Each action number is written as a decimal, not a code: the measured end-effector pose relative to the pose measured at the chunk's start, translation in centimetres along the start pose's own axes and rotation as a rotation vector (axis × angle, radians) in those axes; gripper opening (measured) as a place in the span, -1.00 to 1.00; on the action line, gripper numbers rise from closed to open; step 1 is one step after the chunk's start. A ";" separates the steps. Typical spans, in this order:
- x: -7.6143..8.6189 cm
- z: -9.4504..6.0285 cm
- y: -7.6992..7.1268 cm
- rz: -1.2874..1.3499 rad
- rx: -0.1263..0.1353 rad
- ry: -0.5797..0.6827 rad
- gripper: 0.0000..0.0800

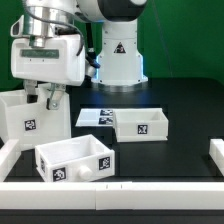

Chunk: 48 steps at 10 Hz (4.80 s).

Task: Assemble drawer

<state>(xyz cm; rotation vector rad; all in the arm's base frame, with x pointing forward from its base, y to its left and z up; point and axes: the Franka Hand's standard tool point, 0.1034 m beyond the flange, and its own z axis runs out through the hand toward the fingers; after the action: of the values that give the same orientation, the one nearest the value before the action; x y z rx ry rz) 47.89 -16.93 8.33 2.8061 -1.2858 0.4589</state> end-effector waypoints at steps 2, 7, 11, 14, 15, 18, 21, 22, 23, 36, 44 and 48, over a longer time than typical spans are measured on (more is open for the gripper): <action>-0.1 0.0 0.0 0.000 -0.001 -0.001 0.62; -0.7 1.9 -0.1 0.146 -0.026 -0.083 0.62; -0.6 2.1 0.1 0.133 -0.031 -0.071 -0.05; -0.8 2.1 0.3 0.142 -0.034 -0.073 -0.73; -0.8 2.0 0.6 0.147 -0.036 -0.074 -0.73; -0.8 2.0 0.7 0.148 -0.037 -0.074 -0.77; -0.8 2.0 0.7 0.150 -0.036 -0.075 -0.78; -1.1 1.1 0.4 0.168 -0.016 -0.107 -0.78; -1.0 -0.6 0.0 0.184 0.019 -0.124 -0.78; 0.0 -3.2 -2.2 -0.109 0.013 -0.327 0.41; -1.6 -0.4 -3.3 -0.258 -0.060 -0.194 0.62; -1.6 1.1 -2.3 -0.294 -0.076 -0.161 0.62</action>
Offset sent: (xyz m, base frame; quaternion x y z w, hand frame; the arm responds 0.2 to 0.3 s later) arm -0.0055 -0.0108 -0.0149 -0.0379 -0.1065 0.1143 0.9870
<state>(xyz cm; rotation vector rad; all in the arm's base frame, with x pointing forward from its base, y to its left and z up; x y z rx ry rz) 48.87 -14.37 7.04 2.9471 -0.8645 0.1711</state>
